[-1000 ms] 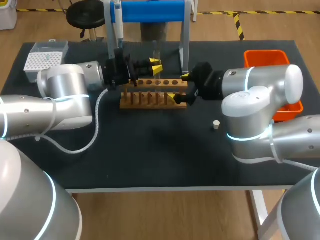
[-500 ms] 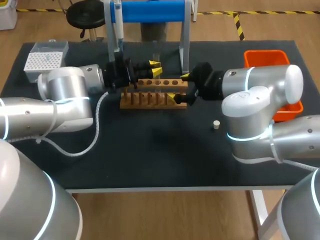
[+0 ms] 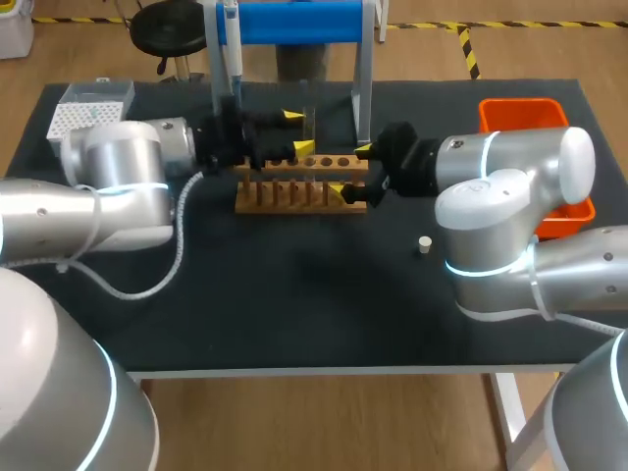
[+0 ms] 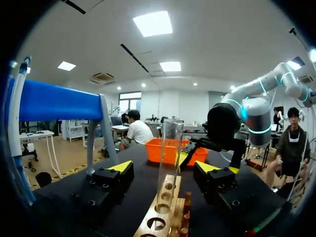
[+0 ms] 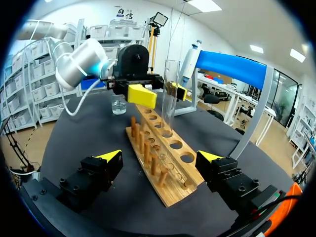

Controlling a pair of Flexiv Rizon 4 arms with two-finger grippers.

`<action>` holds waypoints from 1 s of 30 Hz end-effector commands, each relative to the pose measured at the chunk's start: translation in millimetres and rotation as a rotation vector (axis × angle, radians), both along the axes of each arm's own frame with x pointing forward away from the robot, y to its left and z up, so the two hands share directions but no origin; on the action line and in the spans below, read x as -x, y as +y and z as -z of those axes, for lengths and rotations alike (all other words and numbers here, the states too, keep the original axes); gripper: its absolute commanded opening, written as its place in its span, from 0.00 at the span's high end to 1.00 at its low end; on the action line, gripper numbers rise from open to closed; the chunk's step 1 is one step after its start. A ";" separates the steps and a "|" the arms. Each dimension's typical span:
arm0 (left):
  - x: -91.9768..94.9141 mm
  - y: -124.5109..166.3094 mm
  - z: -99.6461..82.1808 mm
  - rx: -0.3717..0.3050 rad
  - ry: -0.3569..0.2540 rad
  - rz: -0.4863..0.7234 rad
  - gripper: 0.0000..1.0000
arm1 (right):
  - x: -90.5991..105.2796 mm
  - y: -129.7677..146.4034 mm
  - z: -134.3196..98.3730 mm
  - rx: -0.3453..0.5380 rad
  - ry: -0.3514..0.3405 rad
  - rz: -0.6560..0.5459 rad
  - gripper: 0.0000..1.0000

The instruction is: Invert the test tube, pick up the pipette, mount the tip to pipette, aspirate from beaker and dispense into the tube, eject the tip, return the pipette, and cap with the stopper.

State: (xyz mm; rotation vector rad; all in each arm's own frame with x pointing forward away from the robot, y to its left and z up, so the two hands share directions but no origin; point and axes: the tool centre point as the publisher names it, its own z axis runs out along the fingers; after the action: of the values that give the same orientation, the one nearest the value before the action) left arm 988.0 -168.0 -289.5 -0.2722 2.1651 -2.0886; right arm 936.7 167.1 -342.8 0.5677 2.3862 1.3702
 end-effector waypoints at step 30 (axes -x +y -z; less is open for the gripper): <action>84.3 156.2 -48.9 -0.288 0.166 -0.344 0.00 | 0.0 0.8 0.2 0.001 0.001 0.001 0.00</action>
State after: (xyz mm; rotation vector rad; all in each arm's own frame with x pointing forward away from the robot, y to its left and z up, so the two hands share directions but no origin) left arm 904.1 -9.1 -240.0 -0.7372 2.2870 -1.6116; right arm 936.7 167.2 -342.8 0.5679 2.3862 1.3700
